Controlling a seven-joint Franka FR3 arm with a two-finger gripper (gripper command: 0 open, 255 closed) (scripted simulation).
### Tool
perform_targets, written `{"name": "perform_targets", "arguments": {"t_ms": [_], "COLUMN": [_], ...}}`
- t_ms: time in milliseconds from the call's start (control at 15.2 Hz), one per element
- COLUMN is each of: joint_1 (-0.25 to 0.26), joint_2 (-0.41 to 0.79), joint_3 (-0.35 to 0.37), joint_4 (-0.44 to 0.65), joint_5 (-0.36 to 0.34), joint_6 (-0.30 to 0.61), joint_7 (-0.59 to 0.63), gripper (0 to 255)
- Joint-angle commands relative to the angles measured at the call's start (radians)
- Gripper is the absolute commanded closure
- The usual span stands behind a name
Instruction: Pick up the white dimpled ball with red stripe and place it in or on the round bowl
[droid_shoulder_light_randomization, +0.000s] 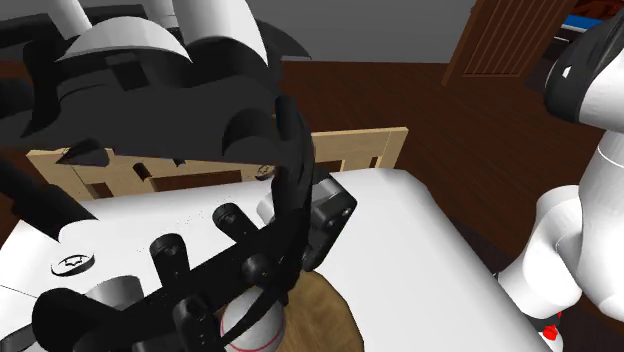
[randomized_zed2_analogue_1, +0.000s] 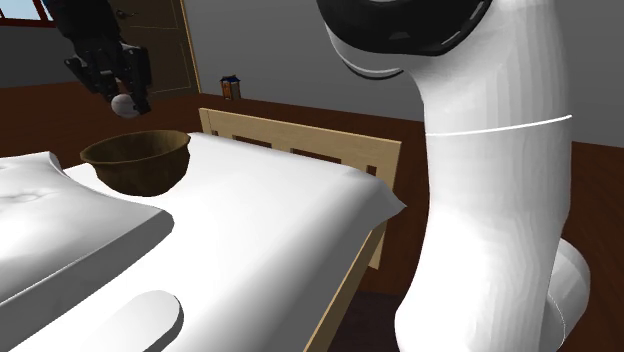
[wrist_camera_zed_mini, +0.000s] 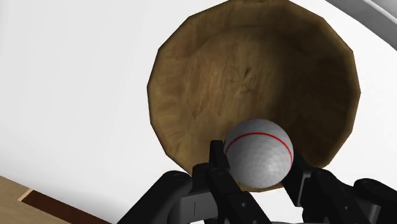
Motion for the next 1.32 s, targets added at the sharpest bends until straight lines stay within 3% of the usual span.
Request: {"name": "perform_targets", "arguments": {"t_ms": [0, 462, 990, 1056, 1254], "joint_1": [-0.027, -0.078, -0.079, -0.079, -0.079], "joint_2": [-0.027, -0.074, -0.075, -0.075, -0.075], "joint_3": [0.004, 0.006, 0.006, 0.006, 0.006], "joint_4": [-0.066, -0.222, -0.225, -0.225, -0.225], "joint_5": [0.021, 0.058, 0.058, 0.058, 0.058], "joint_6": [0.044, 0.163, 0.165, 0.165, 0.165], "joint_7": [0.002, 0.000, 0.000, 0.000, 0.000], "gripper": [255, 255, 255, 0, 0]}}
